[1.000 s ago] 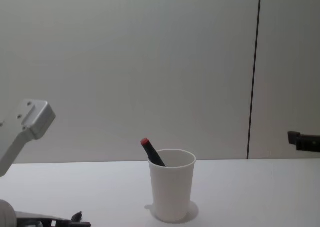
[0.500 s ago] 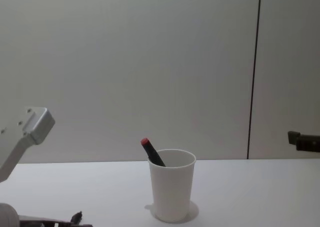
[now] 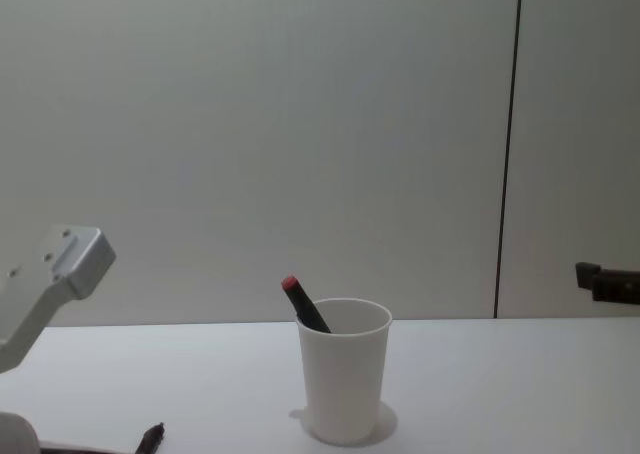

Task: Place the pen into the pen holder.

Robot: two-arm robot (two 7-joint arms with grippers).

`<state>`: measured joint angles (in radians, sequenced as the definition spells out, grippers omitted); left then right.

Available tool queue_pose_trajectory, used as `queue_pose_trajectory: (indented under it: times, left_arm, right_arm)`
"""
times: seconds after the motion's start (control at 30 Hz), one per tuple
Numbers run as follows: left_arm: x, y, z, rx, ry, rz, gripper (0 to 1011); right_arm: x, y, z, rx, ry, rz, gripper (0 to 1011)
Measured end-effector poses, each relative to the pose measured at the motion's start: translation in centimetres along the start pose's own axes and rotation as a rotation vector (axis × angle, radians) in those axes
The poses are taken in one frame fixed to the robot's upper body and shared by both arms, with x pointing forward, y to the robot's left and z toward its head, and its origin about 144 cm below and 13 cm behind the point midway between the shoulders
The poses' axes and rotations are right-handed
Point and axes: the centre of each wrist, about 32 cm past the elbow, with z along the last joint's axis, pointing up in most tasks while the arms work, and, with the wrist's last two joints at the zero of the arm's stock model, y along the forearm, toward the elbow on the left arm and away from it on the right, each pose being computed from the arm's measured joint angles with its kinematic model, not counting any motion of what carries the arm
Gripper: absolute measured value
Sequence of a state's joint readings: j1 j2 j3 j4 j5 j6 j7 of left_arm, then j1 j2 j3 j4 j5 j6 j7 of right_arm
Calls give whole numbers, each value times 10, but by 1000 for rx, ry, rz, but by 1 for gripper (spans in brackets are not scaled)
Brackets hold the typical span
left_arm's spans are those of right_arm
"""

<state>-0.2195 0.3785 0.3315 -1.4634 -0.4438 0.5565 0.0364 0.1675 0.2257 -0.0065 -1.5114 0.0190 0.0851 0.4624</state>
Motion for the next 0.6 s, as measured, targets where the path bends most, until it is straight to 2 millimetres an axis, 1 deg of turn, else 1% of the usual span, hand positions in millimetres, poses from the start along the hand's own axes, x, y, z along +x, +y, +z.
queue_pose_trajectory:
  times: [0.07, 0.1, 0.17, 0.2, 0.27, 0.3, 0.33, 0.37, 0.43, 0.5, 0.53, 0.57, 0.6]
  left_arm:
    - [0, -1, 0, 7, -1, 0, 958]
    - [1, -1, 0, 8, -1, 0, 958]
    - [1, -1, 0, 13, -2, -1, 902]
    - [1, -1, 0, 15, -2, -2, 902]
    - [1, -2, 0, 20, -2, -2, 809]
    - [1, -2, 0, 20, -2, -2, 809]
    - [1, -2, -1, 23, -1, -2, 765]
    - [1, -2, -1, 26, -1, -3, 755]
    - [1, -3, -1, 28, -1, -3, 671]
    - [1, -3, -2, 30, 0, -3, 615]
    - [1, -3, -2, 30, 0, -3, 615]
    - [1, -3, -2, 33, 1, -3, 544]
    - [1, -3, -2, 35, 2, -3, 504]
  right_arm:
    - [0, 0, 0, 0, 0, 0, 1002]
    - [0, 0, 0, 0, 0, 0, 1002]
    - [0, 0, 0, 0, 0, 0, 1002]
    - [0, 0, 0, 0, 0, 0, 1002]
    - [0, 0, 0, 0, 0, 0, 1002]
    - [0, 0, 0, 0, 0, 0, 1002]
    - [0, 0, 0, 0, 0, 0, 1002]
    - [0, 0, 0, 0, 0, 0, 1002]
    - [0, 0, 0, 0, 0, 0, 1002]
    - [0, 0, 0, 0, 0, 0, 1002]
    - [0, 0, 0, 0, 0, 0, 1002]
    - [0, 0, 0, 0, 0, 0, 1002]
    - [0, 0, 0, 0, 0, 0, 1002]
